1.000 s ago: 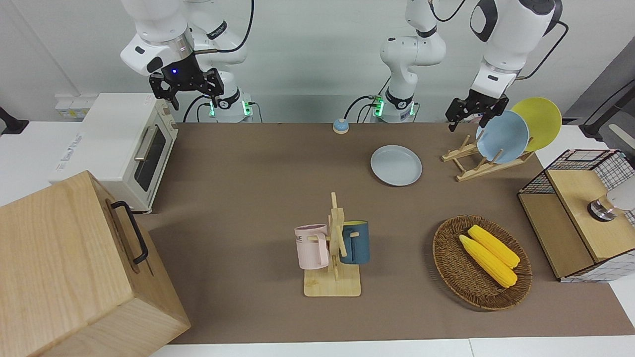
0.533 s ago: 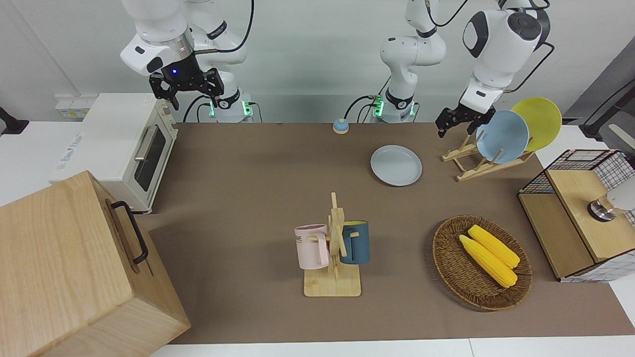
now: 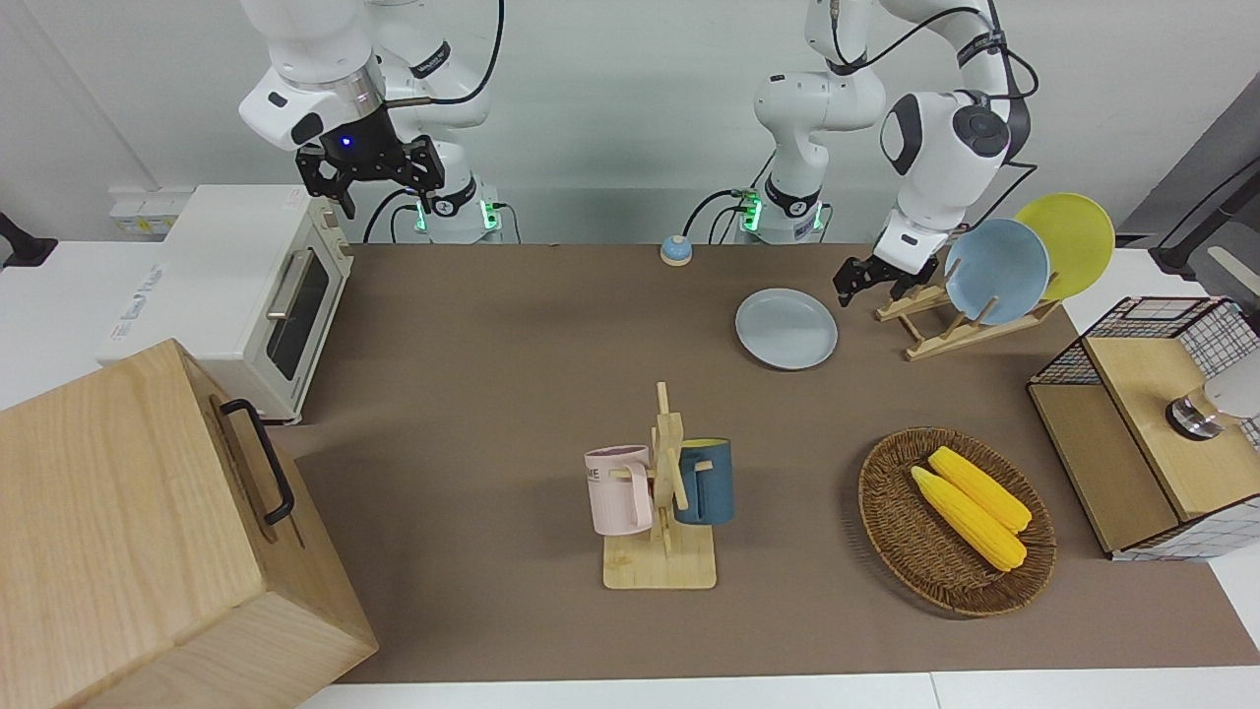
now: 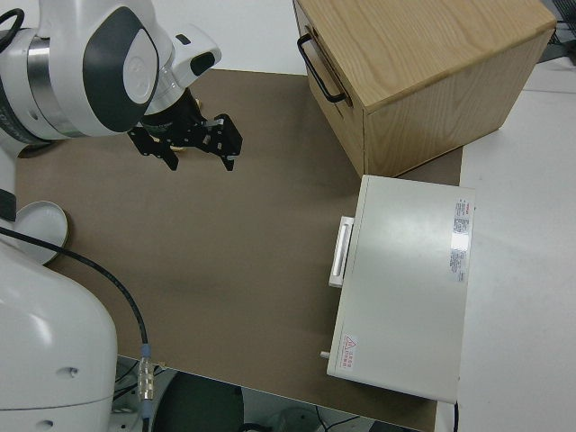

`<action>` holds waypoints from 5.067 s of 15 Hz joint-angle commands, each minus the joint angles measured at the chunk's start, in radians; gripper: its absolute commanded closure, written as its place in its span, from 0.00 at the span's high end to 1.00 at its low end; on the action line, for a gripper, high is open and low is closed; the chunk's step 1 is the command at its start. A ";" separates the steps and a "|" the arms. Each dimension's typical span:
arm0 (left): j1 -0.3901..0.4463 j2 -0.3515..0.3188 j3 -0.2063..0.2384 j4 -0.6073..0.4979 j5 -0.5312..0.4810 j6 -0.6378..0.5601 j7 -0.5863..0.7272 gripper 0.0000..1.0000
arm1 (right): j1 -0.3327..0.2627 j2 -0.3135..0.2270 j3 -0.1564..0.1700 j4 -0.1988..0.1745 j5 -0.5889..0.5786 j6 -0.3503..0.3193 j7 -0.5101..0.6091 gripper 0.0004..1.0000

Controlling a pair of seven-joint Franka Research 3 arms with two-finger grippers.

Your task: Pick gray plate from table and place it on lower plate rack with left arm

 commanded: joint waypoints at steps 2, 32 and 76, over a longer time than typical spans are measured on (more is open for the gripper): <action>-0.011 0.021 0.002 -0.095 -0.042 0.105 -0.014 0.99 | -0.015 -0.005 0.007 0.006 0.004 -0.015 -0.003 0.99; -0.011 0.153 0.080 0.144 -0.017 -0.123 -0.057 0.00 | -0.015 -0.005 0.007 0.006 0.004 -0.015 -0.003 0.99; -0.063 0.217 -0.067 0.300 0.696 -0.569 -0.425 1.00 | -0.015 -0.005 0.007 0.006 0.004 -0.015 -0.003 0.99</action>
